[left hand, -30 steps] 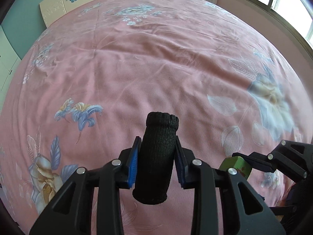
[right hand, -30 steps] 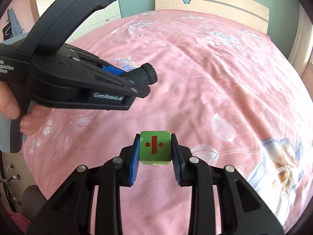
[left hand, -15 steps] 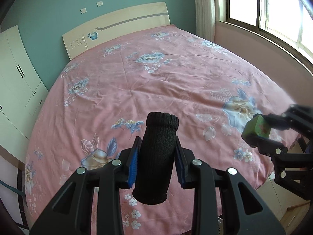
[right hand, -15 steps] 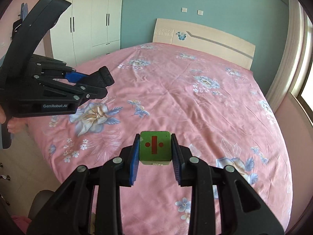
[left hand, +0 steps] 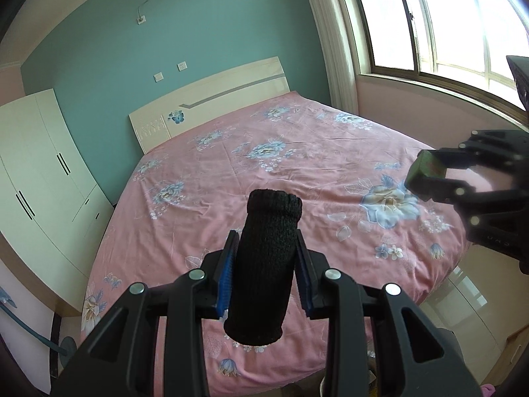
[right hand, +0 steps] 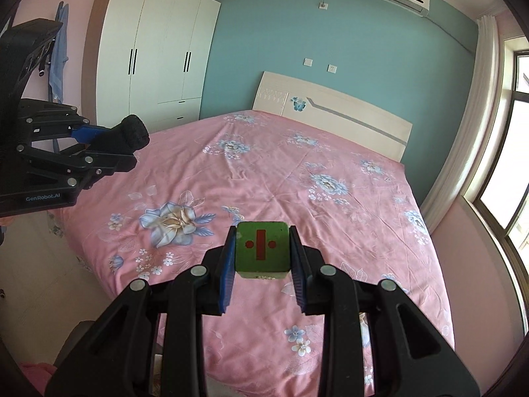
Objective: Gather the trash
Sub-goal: 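Carry the foam tube and green cube with both tools over the bin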
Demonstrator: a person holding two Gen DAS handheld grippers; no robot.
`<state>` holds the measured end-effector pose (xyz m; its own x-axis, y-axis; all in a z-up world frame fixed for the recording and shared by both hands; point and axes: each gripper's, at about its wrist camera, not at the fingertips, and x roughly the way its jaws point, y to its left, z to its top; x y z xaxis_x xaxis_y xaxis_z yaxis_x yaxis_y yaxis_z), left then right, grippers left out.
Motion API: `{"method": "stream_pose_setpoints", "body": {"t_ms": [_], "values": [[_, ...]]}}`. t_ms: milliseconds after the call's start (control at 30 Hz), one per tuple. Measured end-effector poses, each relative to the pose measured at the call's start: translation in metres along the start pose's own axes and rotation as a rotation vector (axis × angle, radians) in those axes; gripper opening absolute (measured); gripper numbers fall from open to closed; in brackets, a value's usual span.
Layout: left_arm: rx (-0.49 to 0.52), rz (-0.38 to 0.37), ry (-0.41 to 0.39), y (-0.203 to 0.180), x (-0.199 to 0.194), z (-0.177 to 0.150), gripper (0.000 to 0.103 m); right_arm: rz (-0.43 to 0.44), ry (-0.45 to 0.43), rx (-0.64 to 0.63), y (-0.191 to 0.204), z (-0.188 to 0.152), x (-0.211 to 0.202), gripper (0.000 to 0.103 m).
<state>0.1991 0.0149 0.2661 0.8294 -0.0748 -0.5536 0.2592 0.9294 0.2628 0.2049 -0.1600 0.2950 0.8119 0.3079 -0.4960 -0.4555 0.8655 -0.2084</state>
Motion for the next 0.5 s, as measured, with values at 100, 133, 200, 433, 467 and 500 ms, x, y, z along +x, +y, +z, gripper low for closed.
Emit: {"method": "stream_pose_setpoints", "body": {"t_ms": [100, 133, 200, 433, 467, 500], "values": [[0.020, 0.010, -0.025, -0.004, -0.025, -0.008, 0.035, -0.014, -0.011, -0.036, 0.012, 0.003, -0.023, 0.031], [0.026, 0.010, -0.032, -0.005, -0.033, -0.011, 0.035, -0.016, -0.012, -0.048, 0.015, 0.004, -0.030, 0.031], [0.036, 0.010, -0.047, -0.007, -0.047, -0.018, 0.035, -0.015, -0.013, -0.065, 0.023, 0.004, -0.042, 0.031], [0.072, -0.014, -0.056, -0.021, -0.075, -0.047, 0.035, 0.010, -0.011, -0.103, 0.042, -0.008, -0.072, 0.031], [0.078, -0.019, -0.052, -0.022, -0.076, -0.051, 0.035, 0.012, -0.007, -0.111, 0.045, -0.011, -0.073, 0.031], [0.085, -0.021, -0.050, -0.024, -0.077, -0.055, 0.035, 0.014, -0.002, -0.118, 0.048, -0.014, -0.075, 0.031]]}}
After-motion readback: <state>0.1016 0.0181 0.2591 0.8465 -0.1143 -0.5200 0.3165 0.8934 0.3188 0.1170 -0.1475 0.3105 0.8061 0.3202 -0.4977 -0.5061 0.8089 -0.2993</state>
